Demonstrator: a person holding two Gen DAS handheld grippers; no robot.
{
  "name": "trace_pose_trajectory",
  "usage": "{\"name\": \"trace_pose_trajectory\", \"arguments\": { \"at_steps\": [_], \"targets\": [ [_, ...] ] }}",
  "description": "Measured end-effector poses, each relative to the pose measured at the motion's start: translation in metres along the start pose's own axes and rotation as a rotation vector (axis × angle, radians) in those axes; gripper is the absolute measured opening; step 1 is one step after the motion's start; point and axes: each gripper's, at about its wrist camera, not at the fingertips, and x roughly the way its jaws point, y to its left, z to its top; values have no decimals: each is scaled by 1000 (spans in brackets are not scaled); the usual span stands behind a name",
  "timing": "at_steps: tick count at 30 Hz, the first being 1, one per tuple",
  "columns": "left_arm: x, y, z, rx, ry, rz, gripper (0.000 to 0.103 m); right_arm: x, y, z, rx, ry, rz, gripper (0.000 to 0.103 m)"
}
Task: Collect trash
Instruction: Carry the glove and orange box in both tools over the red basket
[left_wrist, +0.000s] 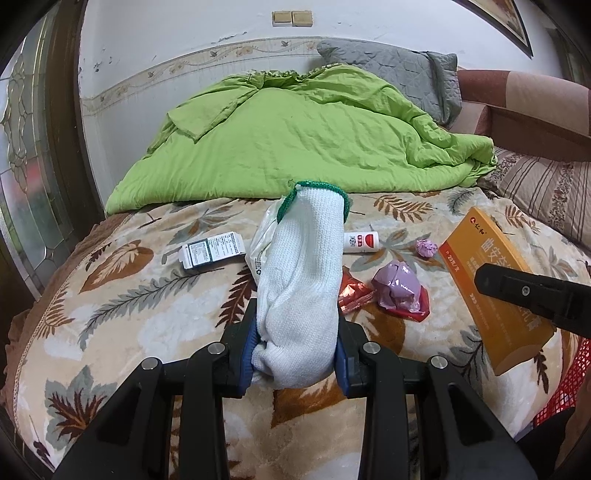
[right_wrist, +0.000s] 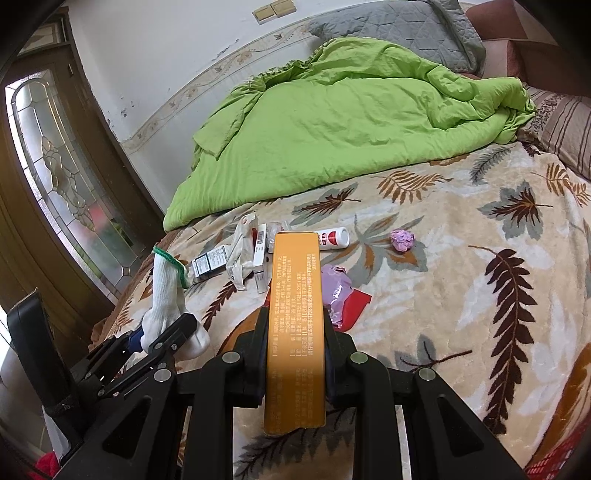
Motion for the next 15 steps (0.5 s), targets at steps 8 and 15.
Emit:
{"name": "trace_pose_trajectory", "arguments": {
  "at_steps": [8, 15],
  "targets": [
    [-1, -2, 1, 11, -4, -3, 33, -1, 0, 0, 4, -2, 2, 25],
    [-2, -4, 1, 17, -7, -2, 33, -4, -1, -2, 0, -7, 6, 25]
  ]
}}
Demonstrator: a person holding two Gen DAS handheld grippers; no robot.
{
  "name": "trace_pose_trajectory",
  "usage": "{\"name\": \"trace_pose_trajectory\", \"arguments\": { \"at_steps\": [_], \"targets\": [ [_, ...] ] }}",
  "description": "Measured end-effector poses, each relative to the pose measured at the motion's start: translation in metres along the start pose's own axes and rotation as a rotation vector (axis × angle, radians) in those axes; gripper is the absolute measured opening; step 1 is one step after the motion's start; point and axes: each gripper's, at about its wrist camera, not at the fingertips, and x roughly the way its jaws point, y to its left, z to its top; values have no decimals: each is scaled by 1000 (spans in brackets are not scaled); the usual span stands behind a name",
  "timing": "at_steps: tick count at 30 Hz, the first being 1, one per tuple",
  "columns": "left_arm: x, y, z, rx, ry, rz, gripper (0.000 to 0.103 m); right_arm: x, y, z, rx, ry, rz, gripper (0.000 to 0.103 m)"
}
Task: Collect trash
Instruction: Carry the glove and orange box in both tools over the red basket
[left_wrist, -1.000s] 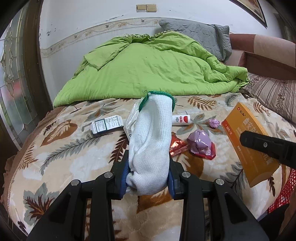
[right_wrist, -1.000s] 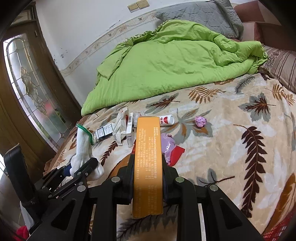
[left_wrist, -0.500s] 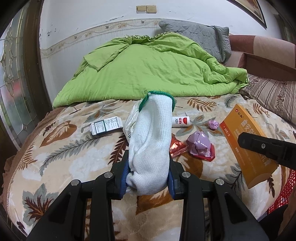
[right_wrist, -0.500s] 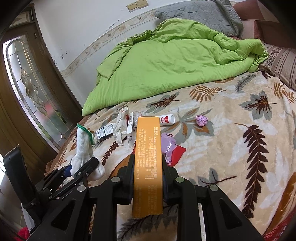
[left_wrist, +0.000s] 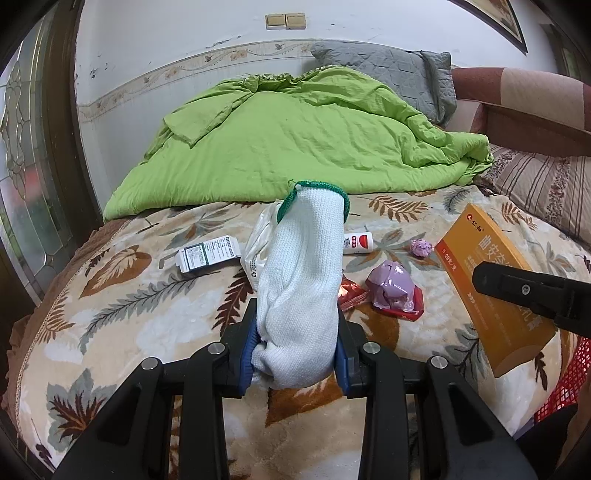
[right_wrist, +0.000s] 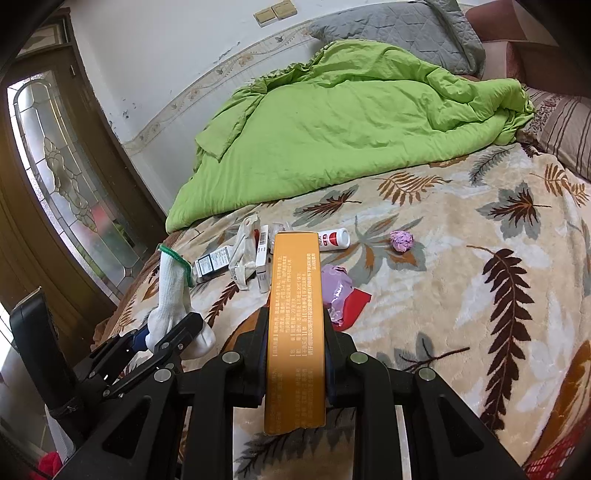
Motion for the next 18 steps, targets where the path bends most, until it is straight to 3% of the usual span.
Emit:
{"name": "trace_pose_trajectory", "arguments": {
  "at_steps": [11, 18],
  "targets": [
    [-1, -6, 0, 6, 3, -10, 33, -9, -1, -3, 22, 2, 17, 25],
    [-18, -25, 3, -8, 12, -124, 33, -40, -24, 1, 93, -14, 27, 25]
  ]
}}
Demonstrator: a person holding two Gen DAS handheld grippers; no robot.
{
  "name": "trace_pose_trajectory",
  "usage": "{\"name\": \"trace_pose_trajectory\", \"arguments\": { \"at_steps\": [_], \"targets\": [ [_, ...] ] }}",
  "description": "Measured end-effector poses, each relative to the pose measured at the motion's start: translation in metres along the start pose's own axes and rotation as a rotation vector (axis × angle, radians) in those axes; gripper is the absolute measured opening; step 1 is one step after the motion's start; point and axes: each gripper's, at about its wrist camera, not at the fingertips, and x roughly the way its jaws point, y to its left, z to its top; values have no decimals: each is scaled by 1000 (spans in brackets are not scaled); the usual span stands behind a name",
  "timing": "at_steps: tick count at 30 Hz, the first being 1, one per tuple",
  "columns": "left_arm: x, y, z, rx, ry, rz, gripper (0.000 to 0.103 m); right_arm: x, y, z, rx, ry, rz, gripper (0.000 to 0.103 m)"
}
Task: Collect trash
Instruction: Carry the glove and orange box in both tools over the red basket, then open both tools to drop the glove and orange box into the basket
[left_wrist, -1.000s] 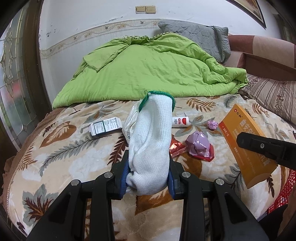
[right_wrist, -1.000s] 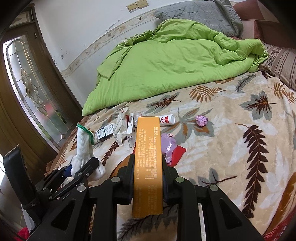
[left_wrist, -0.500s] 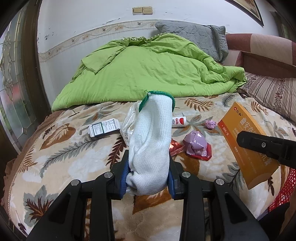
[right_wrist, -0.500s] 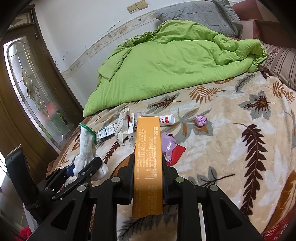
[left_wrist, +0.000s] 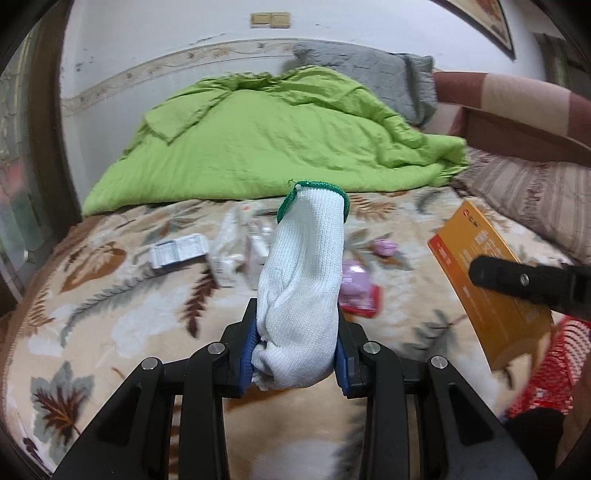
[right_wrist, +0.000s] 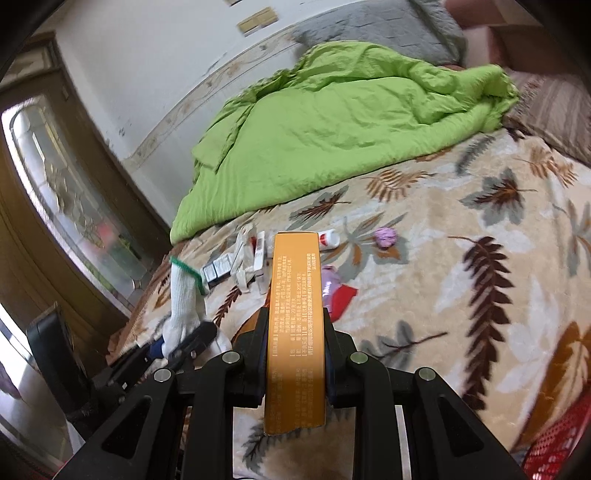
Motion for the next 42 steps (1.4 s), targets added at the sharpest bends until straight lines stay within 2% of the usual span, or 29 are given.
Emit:
{"name": "trace_pose_trajectory", "arguments": {
  "at_steps": [3, 7, 15, 20, 25, 30, 33, 35, 37, 42],
  "targets": [
    [-8, -19, 2, 27, -7, -60, 33, -26, -15, 6, 19, -34, -24, 25],
    [-20, -51, 8, 63, -7, -185, 33, -71, -44, 11, 66, -84, -68, 25],
    [-45, -133, 24, 146, 21, -457, 33, -173, -108, -6, 148, -139, -237, 25],
    [-52, -197, 26, 211, 81, -613, 34, -227, -148, -22, 217, -161, -339, 25],
    [-50, -265, 16, 271, 187, -761, 34, -265, -183, -42, 287, -174, -418, 25],
    [-47, -306, -2, 321, 255, -793, 34, -275, -211, -59, 354, -164, -437, 26],
    [-40, -320, -10, 336, 296, -787, 44, -270, -224, -67, 395, -142, -432, 27],
    [-37, -321, -11, 335, 303, -784, 49, -269, -229, -70, 405, -135, -429, 30],
    [-38, -320, -10, 327, 300, -778, 61, -270, -230, -69, 405, -141, -426, 44],
    [-41, -307, -2, 313, 264, -740, 63, -271, -223, -60, 379, -159, -416, 45]
  ]
}}
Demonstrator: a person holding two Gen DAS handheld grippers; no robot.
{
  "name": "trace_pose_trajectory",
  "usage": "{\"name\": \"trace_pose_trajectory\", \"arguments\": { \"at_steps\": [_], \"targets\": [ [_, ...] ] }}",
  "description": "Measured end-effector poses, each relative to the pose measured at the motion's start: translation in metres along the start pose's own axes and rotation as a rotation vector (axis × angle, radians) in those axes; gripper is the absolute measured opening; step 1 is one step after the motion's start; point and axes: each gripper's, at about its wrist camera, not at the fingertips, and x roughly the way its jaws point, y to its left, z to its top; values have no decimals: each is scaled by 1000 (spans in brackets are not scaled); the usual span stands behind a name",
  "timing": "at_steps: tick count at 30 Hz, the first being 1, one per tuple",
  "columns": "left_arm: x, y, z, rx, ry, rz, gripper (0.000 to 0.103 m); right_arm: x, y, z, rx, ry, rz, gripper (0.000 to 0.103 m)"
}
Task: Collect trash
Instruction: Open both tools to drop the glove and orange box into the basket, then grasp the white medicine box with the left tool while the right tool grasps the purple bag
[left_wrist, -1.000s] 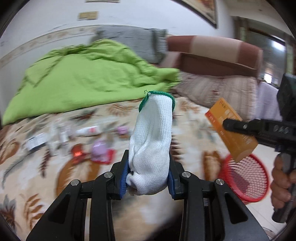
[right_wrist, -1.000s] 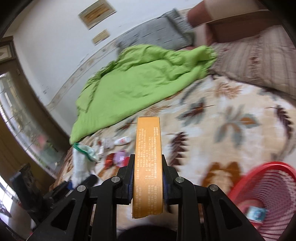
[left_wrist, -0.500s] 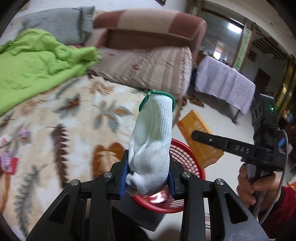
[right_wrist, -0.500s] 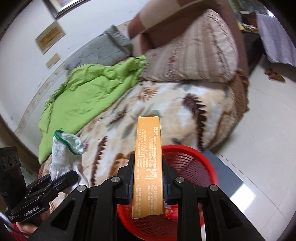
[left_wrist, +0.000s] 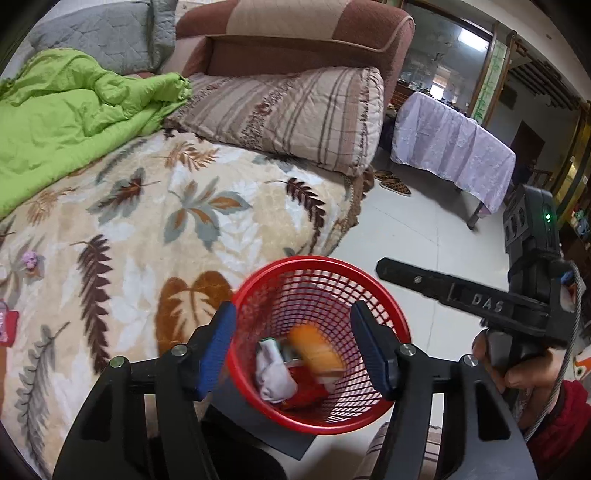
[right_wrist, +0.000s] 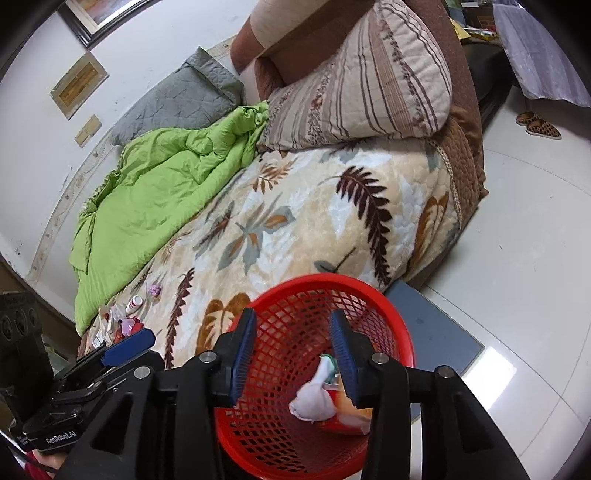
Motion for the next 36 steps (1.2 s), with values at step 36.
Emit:
{"name": "trace_pose_trajectory", "arguments": {
  "at_steps": [36],
  "targets": [
    [-207, 340, -96, -540, -206, 585, 67, 208, 319, -57, -483, 371, 328, 53]
  ]
}}
